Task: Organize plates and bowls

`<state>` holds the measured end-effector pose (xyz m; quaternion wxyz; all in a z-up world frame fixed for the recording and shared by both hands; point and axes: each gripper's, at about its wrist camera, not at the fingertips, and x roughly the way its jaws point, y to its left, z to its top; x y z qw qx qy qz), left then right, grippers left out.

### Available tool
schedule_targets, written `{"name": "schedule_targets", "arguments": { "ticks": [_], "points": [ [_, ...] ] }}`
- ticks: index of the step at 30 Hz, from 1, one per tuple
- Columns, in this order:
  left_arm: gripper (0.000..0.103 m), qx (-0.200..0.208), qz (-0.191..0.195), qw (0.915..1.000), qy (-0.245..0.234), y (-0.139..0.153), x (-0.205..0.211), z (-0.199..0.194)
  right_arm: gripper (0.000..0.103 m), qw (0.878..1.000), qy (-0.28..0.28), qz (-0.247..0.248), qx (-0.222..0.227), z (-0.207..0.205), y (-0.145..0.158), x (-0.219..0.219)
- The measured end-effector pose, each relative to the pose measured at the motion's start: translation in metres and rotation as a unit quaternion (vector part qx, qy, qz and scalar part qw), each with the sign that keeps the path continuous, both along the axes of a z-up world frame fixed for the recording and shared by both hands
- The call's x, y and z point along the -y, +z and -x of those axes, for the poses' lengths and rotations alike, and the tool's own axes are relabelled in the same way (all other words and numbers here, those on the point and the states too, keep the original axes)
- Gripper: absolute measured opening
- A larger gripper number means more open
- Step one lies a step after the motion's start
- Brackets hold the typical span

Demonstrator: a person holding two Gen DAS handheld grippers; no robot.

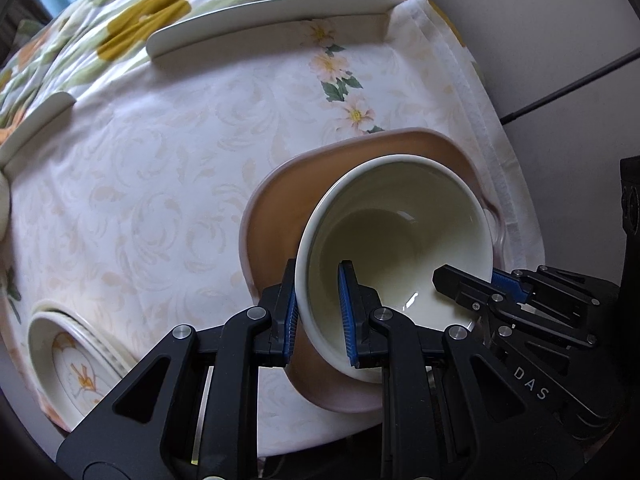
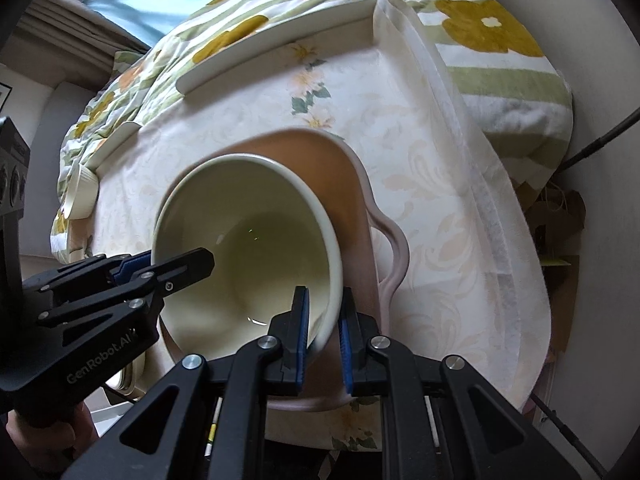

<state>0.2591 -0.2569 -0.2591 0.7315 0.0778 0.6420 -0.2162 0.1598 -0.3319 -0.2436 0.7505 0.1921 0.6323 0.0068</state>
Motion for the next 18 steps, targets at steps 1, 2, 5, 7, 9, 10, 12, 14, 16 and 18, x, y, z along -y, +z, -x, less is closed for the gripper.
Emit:
{"name": "schedule_targets", "arguments": {
  "ticks": [1,2,5,7,9,10,12,14,16,18],
  "points": [
    [0.016,0.001,-0.001,1.0,-0.002,-0.0005,0.0005,0.0001,0.013,1.0,-0.002,-0.001,-0.002,0.0002,-0.001,0.0003],
    [0.016,0.002,-0.002,1.0,-0.004,-0.0011,0.0011,-0.0001,0.013,1.0,-0.005,0.0,-0.002,0.0,-0.0019,-0.0002],
    [0.016,0.006,-0.008,0.9999,-0.008,-0.0019,0.0005,-0.0001,0.013,1.0,-0.009,0.005,-0.004,-0.0002,-0.0016,-0.0007],
    [0.016,0.012,-0.014,0.9997,-0.013,-0.0011,0.0022,0.0006,0.013,1.0,-0.008,0.014,-0.006,-0.0005,-0.0006,-0.0022],
    [0.016,0.021,-0.019,0.9994,-0.017,0.0005,0.0035,0.0011,0.013,1.0,-0.009,0.02,-0.008,-0.0009,0.0002,-0.0044],
    [0.016,0.025,-0.022,0.9992,-0.021,0.0014,0.005,0.0012,0.013,1.0,-0.009,0.022,-0.009,-0.0009,0.0005,-0.0045],
    [0.016,0.028,-0.023,0.9991,-0.024,0.0026,0.0059,0.0016,0.013,1.0,-0.011,0.024,-0.013,-0.0012,0.0004,-0.0062],
    [0.016,0.029,-0.022,0.999,-0.026,0.0032,0.0056,0.0016,0.013,0.999,-0.012,0.028,-0.015,-0.0005,0.0013,-0.0071],
    [0.016,0.029,-0.021,0.999,-0.026,0.0044,0.006,0.0018,0.013,0.999,-0.011,0.033,-0.019,-0.0006,0.002,-0.0073],
    [0.016,0.03,-0.021,0.9989,-0.027,0.0062,0.0074,0.003,0.013,0.999,-0.012,0.035,-0.022,-0.0006,0.0028,-0.0079]
  ]
}}
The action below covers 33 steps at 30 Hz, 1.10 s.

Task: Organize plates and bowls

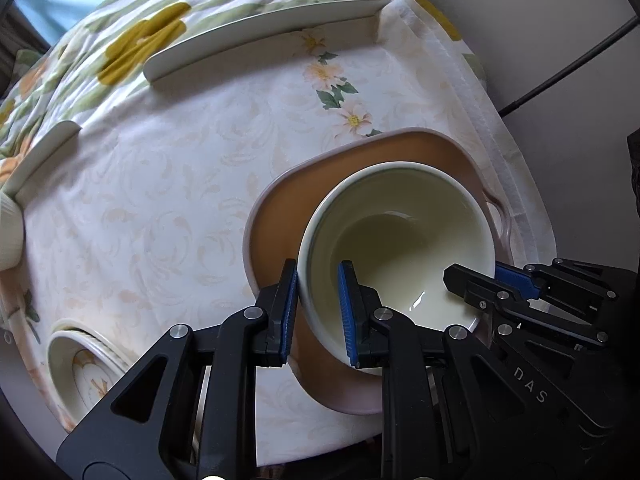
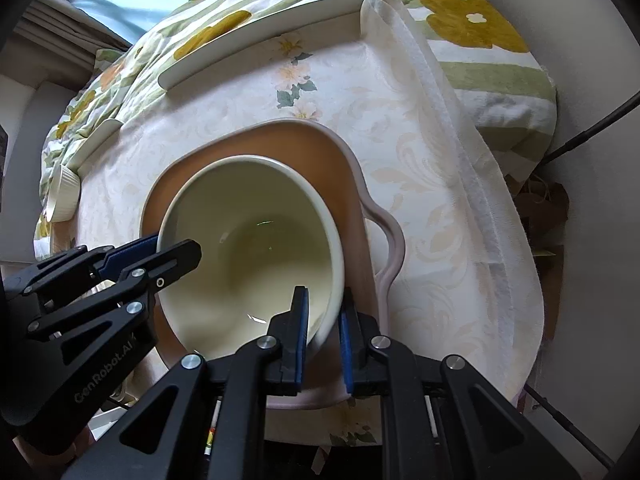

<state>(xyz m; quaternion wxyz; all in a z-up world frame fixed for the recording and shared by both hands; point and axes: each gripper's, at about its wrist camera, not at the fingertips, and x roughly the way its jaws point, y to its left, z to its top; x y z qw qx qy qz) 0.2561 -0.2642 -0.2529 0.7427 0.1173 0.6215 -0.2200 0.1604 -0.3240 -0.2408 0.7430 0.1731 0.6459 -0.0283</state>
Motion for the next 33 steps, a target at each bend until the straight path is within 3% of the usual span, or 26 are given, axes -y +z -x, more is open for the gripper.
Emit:
{"name": "schedule_targets", "arguments": {
  "ticks": [8,14,19,22,23,24,25,26,33],
  "points": [
    [0.016,0.007,0.002,1.0,0.003,0.009,-0.002,0.003,0.013,1.0,-0.001,-0.004,-0.001,0.002,0.011,0.004],
    [0.016,0.022,0.011,0.9997,0.005,0.027,-0.003,0.009,0.013,1.0,0.014,0.009,0.023,0.009,0.033,0.004],
    [0.016,0.067,0.027,0.9972,0.021,0.06,-0.013,0.025,0.013,0.996,0.051,0.026,0.075,0.026,0.06,0.0],
    [0.023,0.113,0.035,0.9918,0.047,0.085,-0.026,0.037,0.015,0.991,0.069,0.042,0.109,0.04,0.077,-0.001],
    [0.035,0.129,0.034,0.9894,0.058,0.092,-0.03,0.042,0.028,0.989,0.073,0.047,0.119,0.044,0.081,0.0],
    [0.048,0.138,0.034,0.9877,0.065,0.096,-0.033,0.045,0.058,0.987,0.076,0.053,0.128,0.05,0.085,0.0],
    [0.086,0.147,0.034,0.9859,0.072,0.099,-0.036,0.048,0.075,0.985,0.08,0.056,0.14,0.055,0.088,0.0],
    [0.103,0.165,0.034,0.9819,0.087,0.104,-0.041,0.053,0.096,0.984,0.082,0.055,0.148,0.058,0.09,0.0],
    [0.103,0.186,0.043,0.9693,0.155,0.124,-0.073,0.069,0.097,0.973,0.129,0.081,0.176,0.075,0.097,-0.01]
  ]
}}
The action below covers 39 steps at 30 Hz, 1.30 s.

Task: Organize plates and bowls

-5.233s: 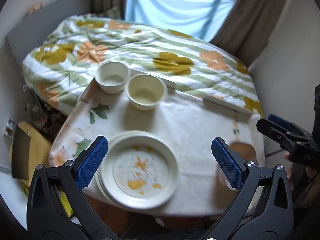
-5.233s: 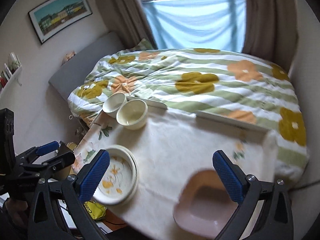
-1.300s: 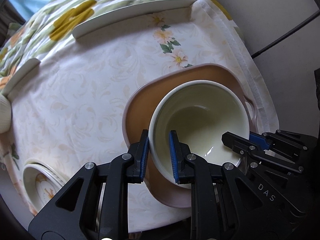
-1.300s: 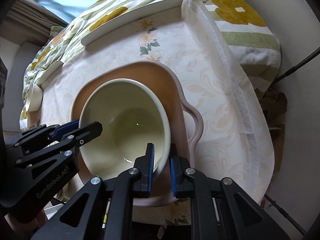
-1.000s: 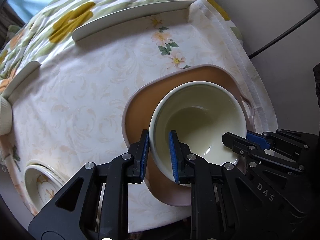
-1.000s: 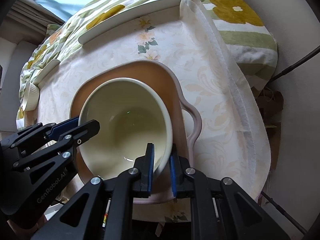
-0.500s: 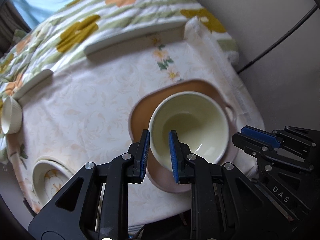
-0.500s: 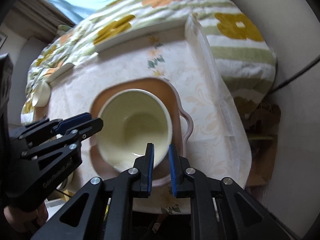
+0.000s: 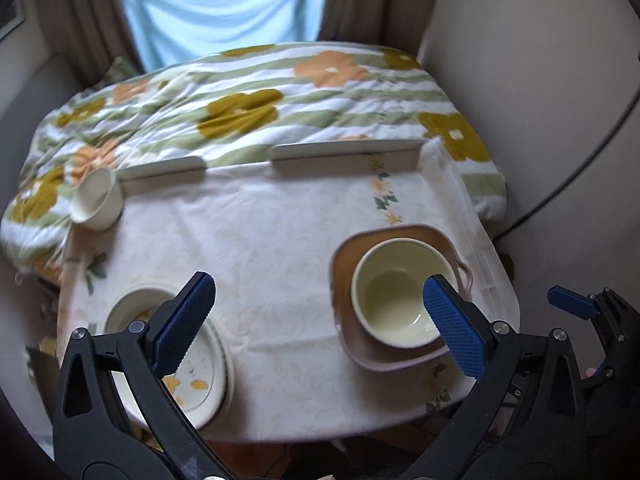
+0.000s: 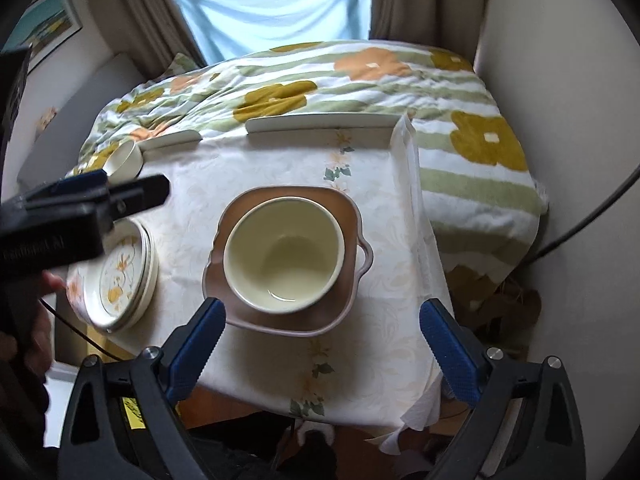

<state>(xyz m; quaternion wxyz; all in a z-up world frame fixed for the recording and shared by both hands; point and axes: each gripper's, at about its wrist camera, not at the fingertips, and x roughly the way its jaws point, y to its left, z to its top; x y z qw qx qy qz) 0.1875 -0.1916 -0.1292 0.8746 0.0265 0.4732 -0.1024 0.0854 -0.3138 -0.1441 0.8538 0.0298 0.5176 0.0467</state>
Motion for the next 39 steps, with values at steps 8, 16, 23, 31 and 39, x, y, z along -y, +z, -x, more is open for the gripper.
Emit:
{"name": "schedule_targets", "arguments": {
  "ticks": [8,16,23,31,39],
  "points": [
    [0.103,0.042,-0.004,0.9937,0.103,0.033,-0.069,0.029,0.097,0.994,0.091,-0.036,0.045,-0.019,0.029,-0.033],
    [0.103,0.033,0.008,0.9728,0.229,0.03,-0.177,0.018,0.097,0.98,0.179,-0.042,0.072,-0.087,0.064,-0.11],
    [0.103,0.033,0.067,0.9485,0.308,0.016,-0.277,-0.021,0.097,0.966,0.233,-0.09,0.072,-0.171,0.064,-0.199],
    [0.076,-0.004,0.123,0.9301,0.346,-0.042,-0.353,-0.104,0.089,0.96,0.259,-0.104,-0.001,-0.278,0.004,-0.3],
    [0.043,-0.066,0.148,0.9248,0.344,-0.12,-0.387,-0.179,0.054,0.953,0.275,-0.105,-0.075,-0.337,-0.072,-0.36]
  ]
}}
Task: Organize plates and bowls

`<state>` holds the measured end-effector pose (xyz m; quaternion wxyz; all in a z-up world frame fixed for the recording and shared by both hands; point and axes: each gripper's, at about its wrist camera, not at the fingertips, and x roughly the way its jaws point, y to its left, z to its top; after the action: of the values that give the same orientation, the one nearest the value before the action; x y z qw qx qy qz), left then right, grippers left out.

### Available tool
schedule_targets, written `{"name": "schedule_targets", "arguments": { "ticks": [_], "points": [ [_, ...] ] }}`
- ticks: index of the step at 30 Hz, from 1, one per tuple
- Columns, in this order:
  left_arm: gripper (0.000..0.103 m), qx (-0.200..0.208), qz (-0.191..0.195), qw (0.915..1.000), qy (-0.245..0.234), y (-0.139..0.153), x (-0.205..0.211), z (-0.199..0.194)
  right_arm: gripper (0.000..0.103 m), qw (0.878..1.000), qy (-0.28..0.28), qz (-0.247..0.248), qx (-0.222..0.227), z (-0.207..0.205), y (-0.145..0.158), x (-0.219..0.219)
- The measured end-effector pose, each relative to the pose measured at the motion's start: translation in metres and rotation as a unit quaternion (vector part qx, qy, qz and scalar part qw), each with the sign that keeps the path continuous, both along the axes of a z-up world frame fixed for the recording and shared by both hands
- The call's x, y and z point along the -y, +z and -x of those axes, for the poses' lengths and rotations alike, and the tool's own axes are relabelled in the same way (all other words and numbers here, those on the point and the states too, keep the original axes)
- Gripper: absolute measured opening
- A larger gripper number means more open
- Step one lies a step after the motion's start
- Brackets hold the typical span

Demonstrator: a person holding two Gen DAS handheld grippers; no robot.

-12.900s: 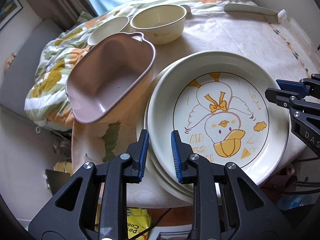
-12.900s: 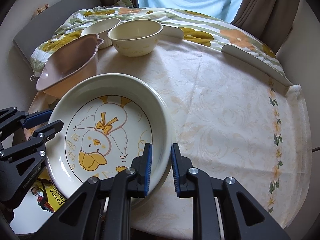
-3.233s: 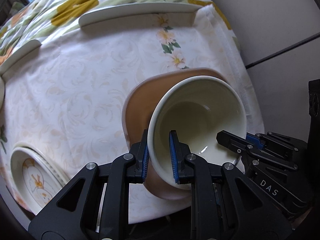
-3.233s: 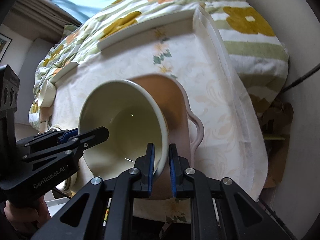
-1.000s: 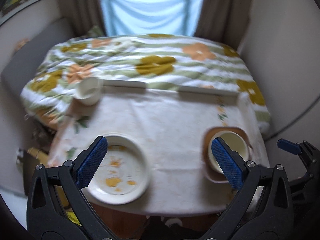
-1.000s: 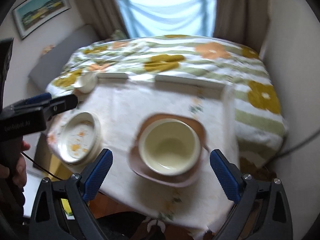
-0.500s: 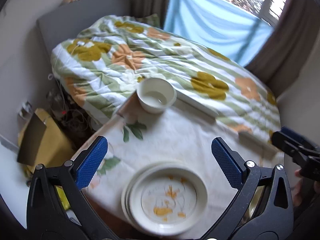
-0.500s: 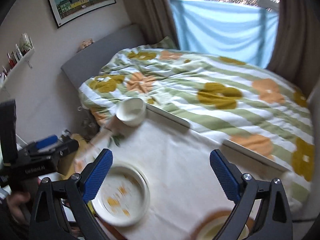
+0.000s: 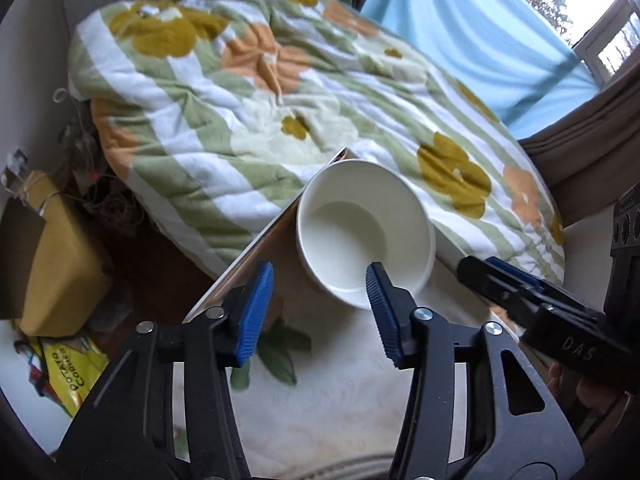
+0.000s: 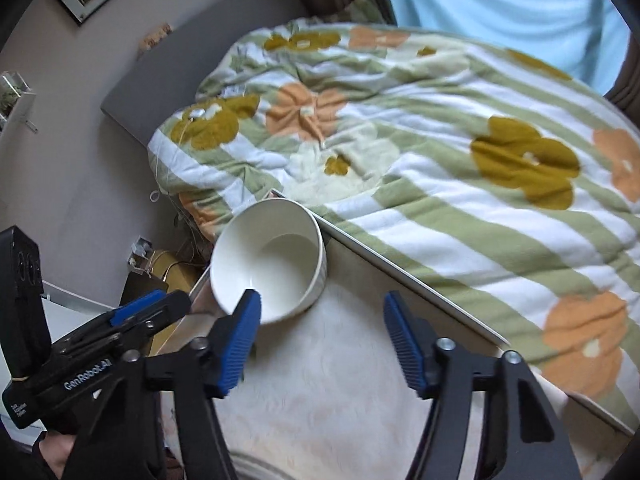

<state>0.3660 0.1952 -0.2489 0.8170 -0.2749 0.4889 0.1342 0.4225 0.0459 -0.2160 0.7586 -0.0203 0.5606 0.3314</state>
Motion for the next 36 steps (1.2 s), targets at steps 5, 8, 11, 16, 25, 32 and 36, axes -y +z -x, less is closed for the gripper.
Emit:
{"name": "schedule_targets", "arguments": {
  "ticks": [5,8,11,16,25,32,36],
  "points": [
    [0.033,-0.017,0.017,0.9997,-0.01,-0.026,-0.002,-0.019,0.039,1.0,0.014,0.009,-0.025,-0.013,-0.031,-0.02],
    [0.025,-0.024,0.021,0.9994,-0.012,-0.036,-0.002,-0.027,0.035,0.999,0.019,0.008,-0.033,-0.017,-0.04,-0.026],
    [0.019,-0.032,0.016,0.9993,-0.01,-0.044,-0.004,-0.031,0.028,0.999,0.023,0.006,-0.037,-0.019,-0.046,-0.031],
    [0.018,-0.031,0.012,0.9994,-0.012,-0.047,-0.006,-0.033,0.017,0.999,0.03,0.007,-0.036,-0.021,-0.051,-0.038],
    [0.018,-0.024,-0.018,0.9993,-0.025,-0.032,0.003,-0.03,0.017,0.999,0.034,-0.001,-0.012,-0.018,-0.039,-0.035],
    [0.018,0.011,-0.058,0.9974,-0.042,0.018,0.03,-0.009,0.017,0.999,0.02,-0.03,0.014,0.002,-0.006,-0.011],
    [0.018,0.035,-0.07,0.9951,-0.06,0.053,0.063,0.013,0.017,0.998,0.0,-0.049,0.036,0.024,0.024,0.02]
  ]
}}
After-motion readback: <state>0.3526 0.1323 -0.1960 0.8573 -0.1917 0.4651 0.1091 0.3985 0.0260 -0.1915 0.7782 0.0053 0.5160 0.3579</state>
